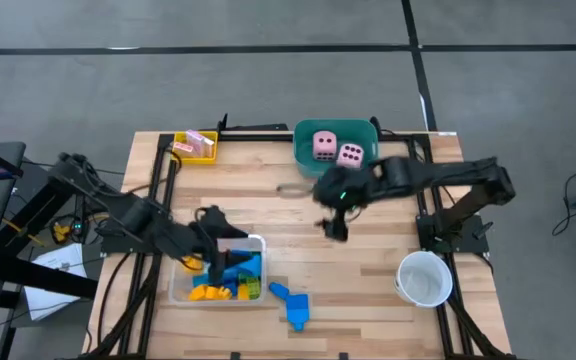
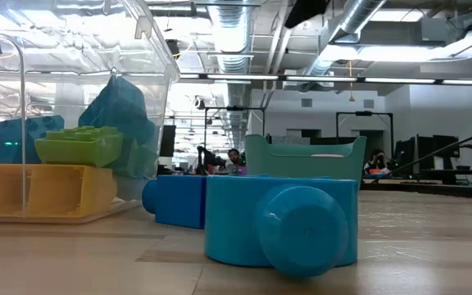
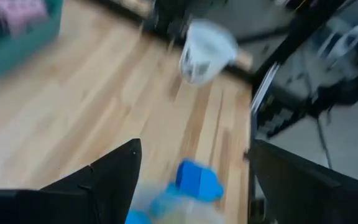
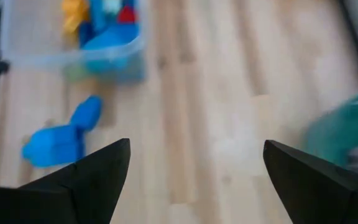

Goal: Pick & Place Toys
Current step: Put the blue game pieces into the transparent bin

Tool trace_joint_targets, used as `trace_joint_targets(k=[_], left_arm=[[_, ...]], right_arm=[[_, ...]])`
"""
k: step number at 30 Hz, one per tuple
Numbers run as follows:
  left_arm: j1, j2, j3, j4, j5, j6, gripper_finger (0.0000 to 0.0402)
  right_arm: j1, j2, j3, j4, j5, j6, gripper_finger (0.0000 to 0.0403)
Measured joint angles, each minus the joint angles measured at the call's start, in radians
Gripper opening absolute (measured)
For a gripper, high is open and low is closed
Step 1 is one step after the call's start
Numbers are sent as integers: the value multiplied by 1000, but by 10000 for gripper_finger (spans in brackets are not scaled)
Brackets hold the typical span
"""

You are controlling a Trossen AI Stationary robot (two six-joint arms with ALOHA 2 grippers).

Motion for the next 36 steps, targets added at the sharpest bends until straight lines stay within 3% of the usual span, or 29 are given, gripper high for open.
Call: trace_joint_targets(k=[5,14,22,36], left_arm=[[0,-68,0,111,-53,179,314],[8,-110,0,214,-139,472,345],[42,-110,0,214,-148,487,356],[47,-110,0,213,-147,491,356]], right_arm=[[110,112,0,20,-13,123,358],[263,352,0,136,65,302,358],[355,485,-1,167,64,323,358],[406,510,2,426,61,253,358]])
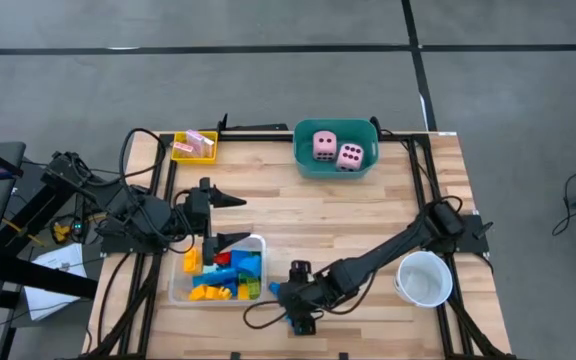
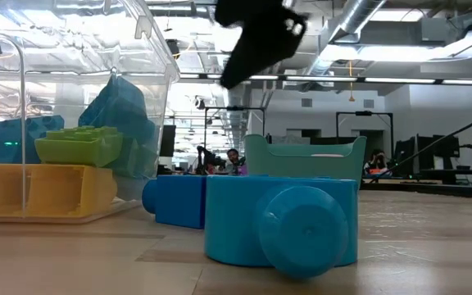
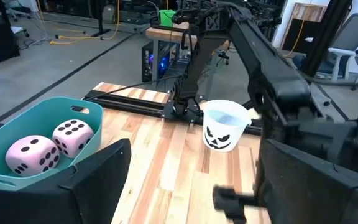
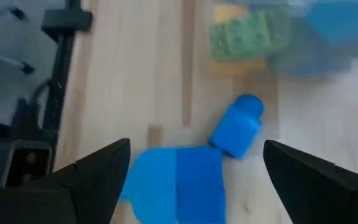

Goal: Pick & Place Toys
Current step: Put the blue game pieces into the transparent bin

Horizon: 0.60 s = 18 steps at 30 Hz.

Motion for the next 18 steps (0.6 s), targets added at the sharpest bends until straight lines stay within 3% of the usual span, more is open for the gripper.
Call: trace_joint_targets(k=[6,18], left_arm=[[0,0,0,-6,0,0,356],[0,1,0,-10,1,-1,356]], right_arm=[[19,35,2,36,-47,27,358],[71,47,0,23,111,5,358]])
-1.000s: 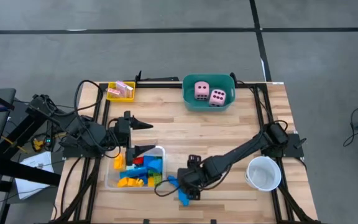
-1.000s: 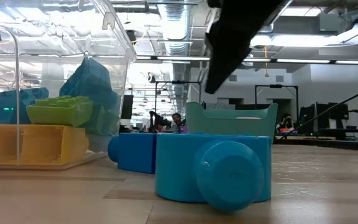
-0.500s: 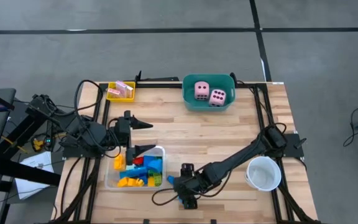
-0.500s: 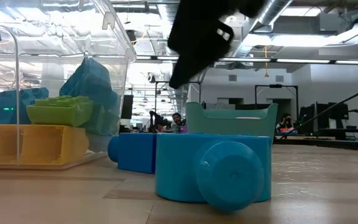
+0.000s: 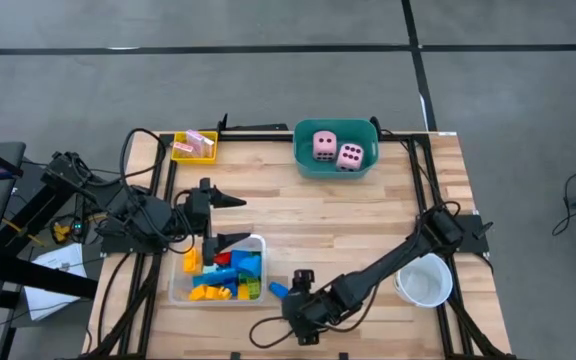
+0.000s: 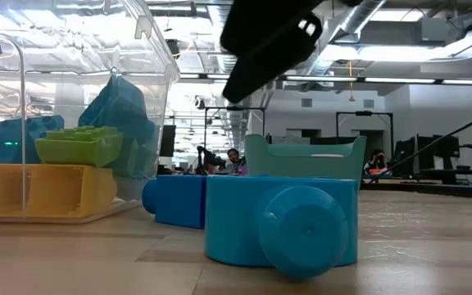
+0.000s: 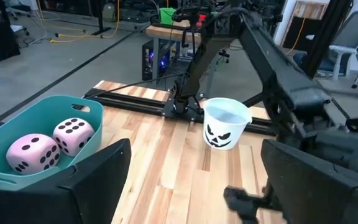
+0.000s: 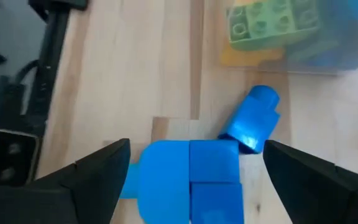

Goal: Pick & Place Toys
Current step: Put the blue game pieces into the transparent bin

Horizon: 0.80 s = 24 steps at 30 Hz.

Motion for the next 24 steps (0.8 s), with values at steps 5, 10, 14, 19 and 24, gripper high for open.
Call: trace_joint_targets(k=[5,10,14,19,24], left_arm=[[0,0,0,16,0,-8,356],[0,0,0,68,0,-10,356],[0,1,0,112,0,-9,356],[0,5,0,145,0,-14,356],[-1,16,0,176,4,-44,356]], right_arm=[[2,45,2,30,24,-10,358],[30,85,1,30,54,-15,355],[51,95,-1,12,90,-18,339],[68,101,1,-98,133,-18,320],[80,107,-4,-272,208,-16,315]])
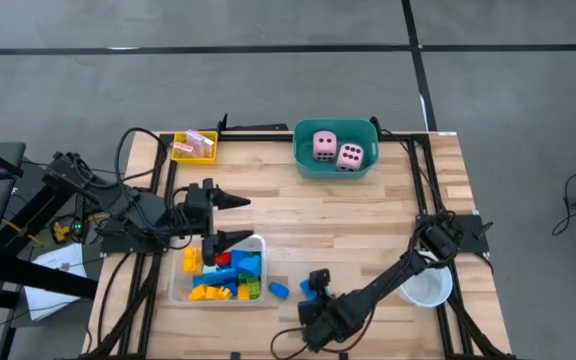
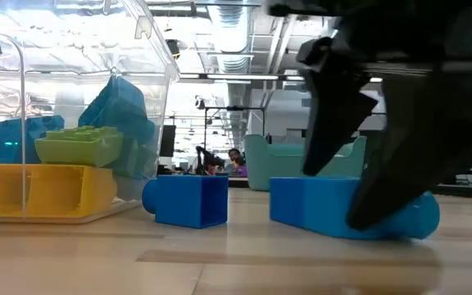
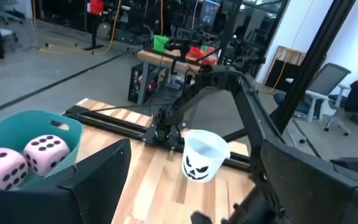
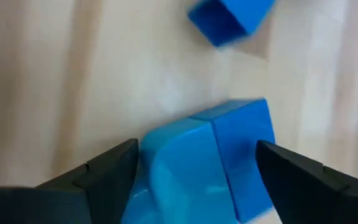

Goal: Pick & Place Toys
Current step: Put the blue game pieces into the transparent bin

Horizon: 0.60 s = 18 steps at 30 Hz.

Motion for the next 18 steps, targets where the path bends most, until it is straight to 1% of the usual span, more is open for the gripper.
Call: trace_joint_targets(k=[2,4,6,10,12,14,18], left_arm=[[-4,9,0,10,1,-19,356],[-5,16,0,5,2,-33,356],[-8,26,0,10,5,-51,356],[-21,49,0,7,22,-71,356],[-22,58,0,7,32,-73,356],[-22,66,0,8,47,-76,356],[-19,72,0,14,47,-78,356]], right_arm=[[2,-2,0,-59,29,5,314],[7,-3,0,-101,46,43,314],[15,-17,0,-139,59,93,314],[47,-84,0,-151,106,223,314],[62,-125,1,-165,127,328,314],[66,-160,3,-219,128,477,314],[54,-177,2,-304,138,754,314]])
